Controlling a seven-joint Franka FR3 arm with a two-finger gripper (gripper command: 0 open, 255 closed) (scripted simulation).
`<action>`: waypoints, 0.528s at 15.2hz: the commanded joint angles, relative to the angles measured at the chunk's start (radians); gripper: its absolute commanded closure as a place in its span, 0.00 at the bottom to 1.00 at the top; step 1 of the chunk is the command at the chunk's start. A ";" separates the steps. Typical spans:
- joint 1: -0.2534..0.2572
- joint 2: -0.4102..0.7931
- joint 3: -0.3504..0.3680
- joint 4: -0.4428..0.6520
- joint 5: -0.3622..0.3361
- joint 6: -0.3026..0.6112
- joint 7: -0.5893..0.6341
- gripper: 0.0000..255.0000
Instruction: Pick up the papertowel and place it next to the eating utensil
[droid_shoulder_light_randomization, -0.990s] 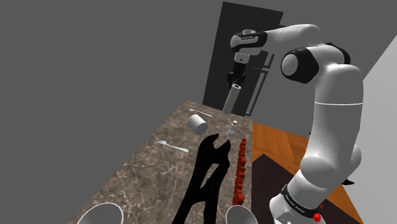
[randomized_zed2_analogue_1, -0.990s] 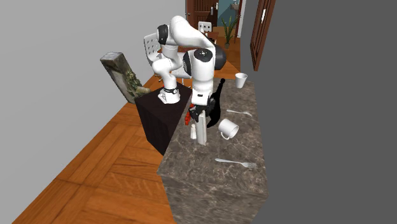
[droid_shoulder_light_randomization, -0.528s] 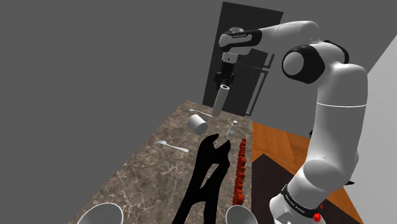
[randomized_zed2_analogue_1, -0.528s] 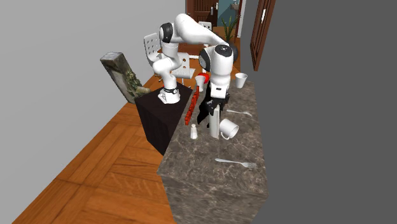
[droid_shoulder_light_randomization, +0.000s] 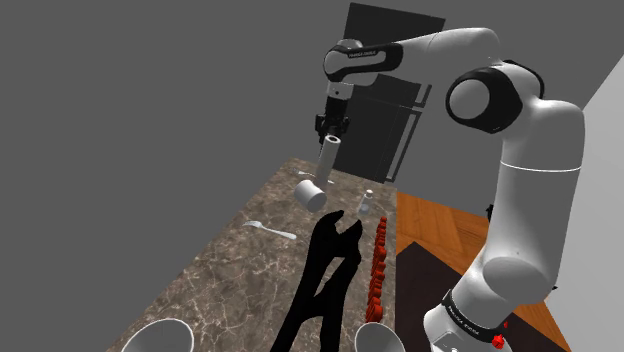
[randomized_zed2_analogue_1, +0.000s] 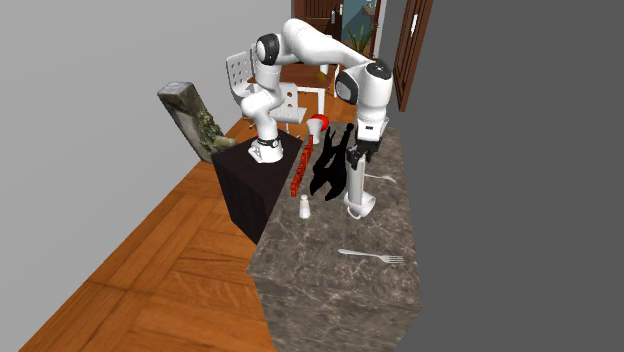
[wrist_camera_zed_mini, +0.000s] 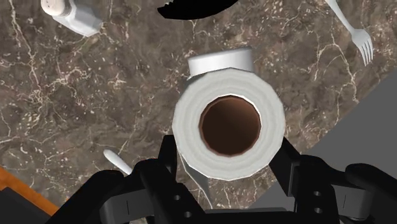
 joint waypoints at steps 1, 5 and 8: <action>0.025 0.017 0.014 0.027 0.002 -0.008 0.041 1.00; 0.077 0.043 0.042 0.066 0.004 -0.012 0.122 1.00; 0.115 0.073 0.061 0.112 0.007 -0.021 0.182 1.00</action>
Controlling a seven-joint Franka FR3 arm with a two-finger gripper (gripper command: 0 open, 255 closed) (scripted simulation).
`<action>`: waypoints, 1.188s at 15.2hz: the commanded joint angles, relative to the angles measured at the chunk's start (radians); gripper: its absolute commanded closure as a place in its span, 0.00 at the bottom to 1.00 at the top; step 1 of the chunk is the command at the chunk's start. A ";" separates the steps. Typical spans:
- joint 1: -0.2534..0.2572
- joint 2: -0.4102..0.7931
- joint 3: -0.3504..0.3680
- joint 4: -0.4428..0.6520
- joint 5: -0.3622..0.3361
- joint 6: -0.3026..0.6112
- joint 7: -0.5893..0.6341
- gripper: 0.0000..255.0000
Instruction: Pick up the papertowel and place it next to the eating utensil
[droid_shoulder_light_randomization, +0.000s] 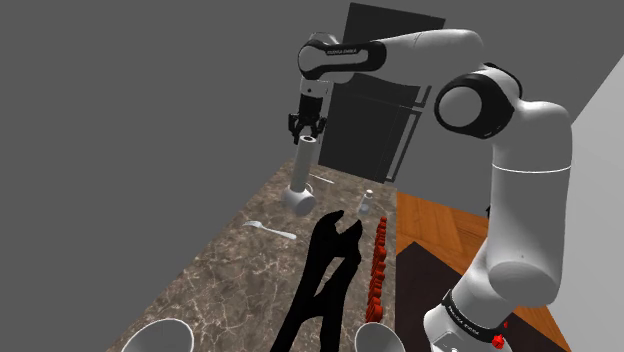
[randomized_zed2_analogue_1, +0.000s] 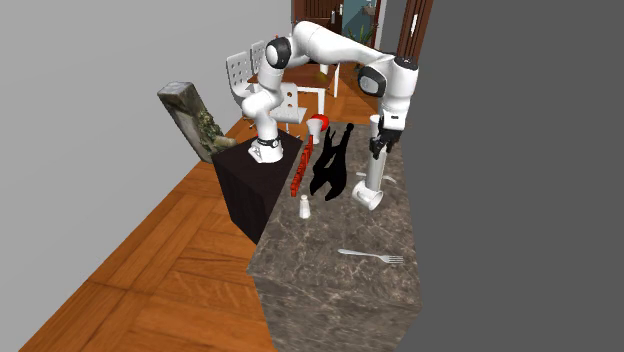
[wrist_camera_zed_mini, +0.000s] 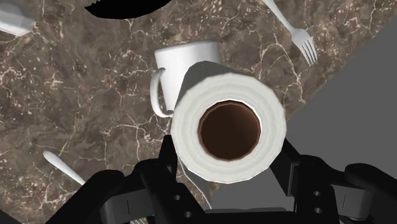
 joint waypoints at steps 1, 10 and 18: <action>0.024 0.022 0.012 0.025 0.001 -0.006 0.039 1.00; 0.127 0.191 0.064 0.292 0.007 -0.084 0.213 1.00; 0.181 0.368 0.087 0.548 0.011 -0.151 0.311 1.00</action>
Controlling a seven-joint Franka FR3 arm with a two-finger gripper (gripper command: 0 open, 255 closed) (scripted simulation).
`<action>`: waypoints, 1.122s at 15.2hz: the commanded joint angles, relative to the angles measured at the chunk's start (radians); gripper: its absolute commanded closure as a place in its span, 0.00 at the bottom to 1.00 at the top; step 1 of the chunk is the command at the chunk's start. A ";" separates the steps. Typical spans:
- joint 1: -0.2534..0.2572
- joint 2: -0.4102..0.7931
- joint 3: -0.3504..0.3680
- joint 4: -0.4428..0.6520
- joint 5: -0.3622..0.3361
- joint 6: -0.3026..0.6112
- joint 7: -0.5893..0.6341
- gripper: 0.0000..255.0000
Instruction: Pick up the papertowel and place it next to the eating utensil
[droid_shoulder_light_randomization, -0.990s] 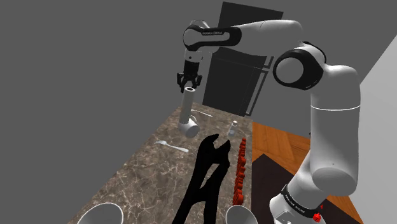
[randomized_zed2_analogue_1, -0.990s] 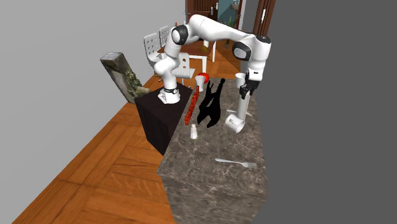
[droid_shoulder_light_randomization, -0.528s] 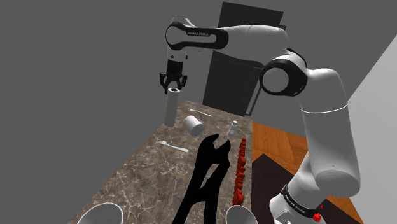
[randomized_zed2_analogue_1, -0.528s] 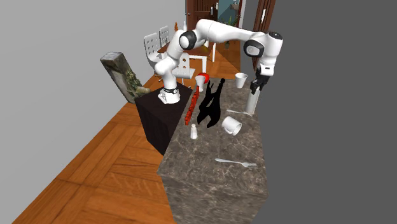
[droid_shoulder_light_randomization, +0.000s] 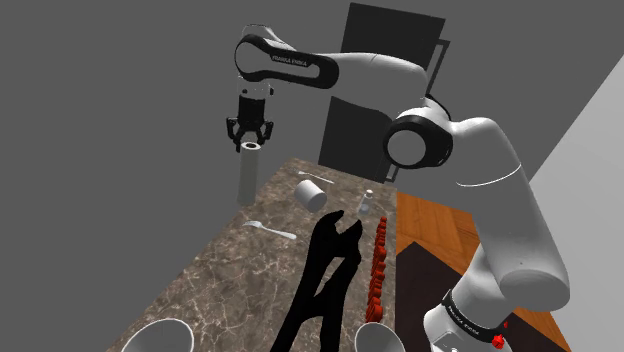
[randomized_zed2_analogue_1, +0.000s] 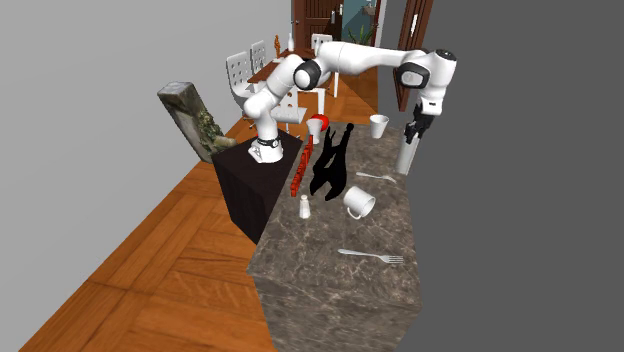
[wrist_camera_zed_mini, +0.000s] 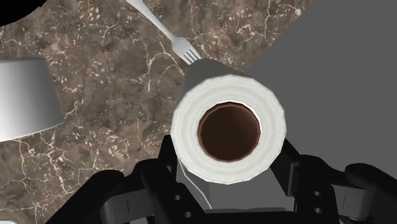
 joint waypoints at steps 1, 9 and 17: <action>0.007 0.018 0.003 -0.010 0.002 0.032 0.003 1.00; 0.018 0.002 -0.002 -0.146 0.007 0.150 -0.014 1.00; 0.022 0.006 -0.004 -0.198 0.011 0.205 -0.022 1.00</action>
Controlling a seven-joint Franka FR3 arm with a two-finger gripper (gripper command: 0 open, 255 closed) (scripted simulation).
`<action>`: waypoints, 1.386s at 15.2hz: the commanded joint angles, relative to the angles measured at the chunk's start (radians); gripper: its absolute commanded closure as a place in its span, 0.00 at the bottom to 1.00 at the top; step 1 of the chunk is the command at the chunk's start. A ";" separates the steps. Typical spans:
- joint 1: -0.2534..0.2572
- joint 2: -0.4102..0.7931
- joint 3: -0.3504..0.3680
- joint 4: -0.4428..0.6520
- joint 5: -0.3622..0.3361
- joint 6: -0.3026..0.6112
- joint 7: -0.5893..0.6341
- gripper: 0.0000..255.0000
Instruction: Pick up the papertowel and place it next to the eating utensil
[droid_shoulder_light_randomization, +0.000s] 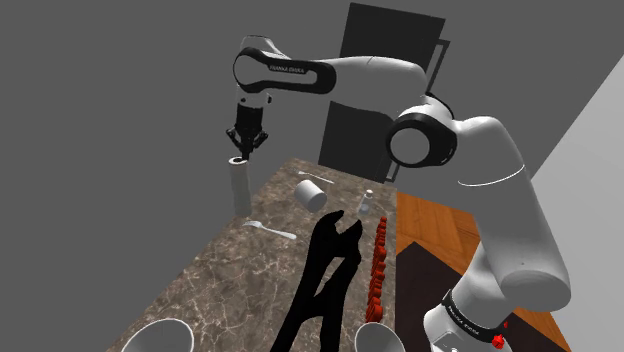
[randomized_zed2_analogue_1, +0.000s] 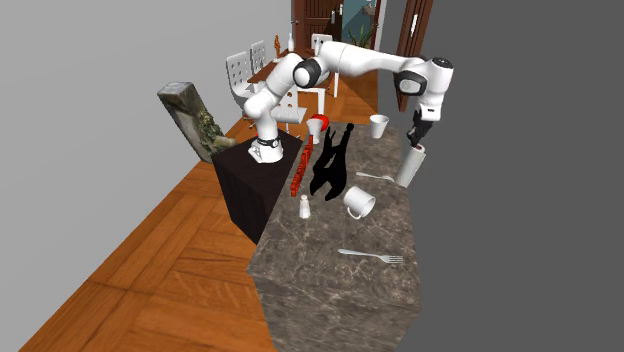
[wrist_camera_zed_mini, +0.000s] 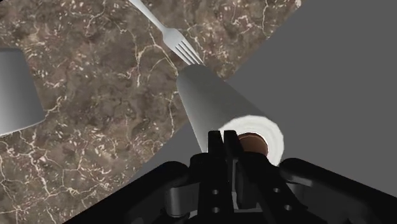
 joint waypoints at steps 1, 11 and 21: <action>0.010 0.028 0.000 -0.091 -0.001 0.090 -0.004 1.00; 0.173 -0.085 -0.068 -0.253 -0.211 0.259 0.427 0.00; 0.130 -0.073 -0.010 -0.276 -0.249 0.296 0.446 0.00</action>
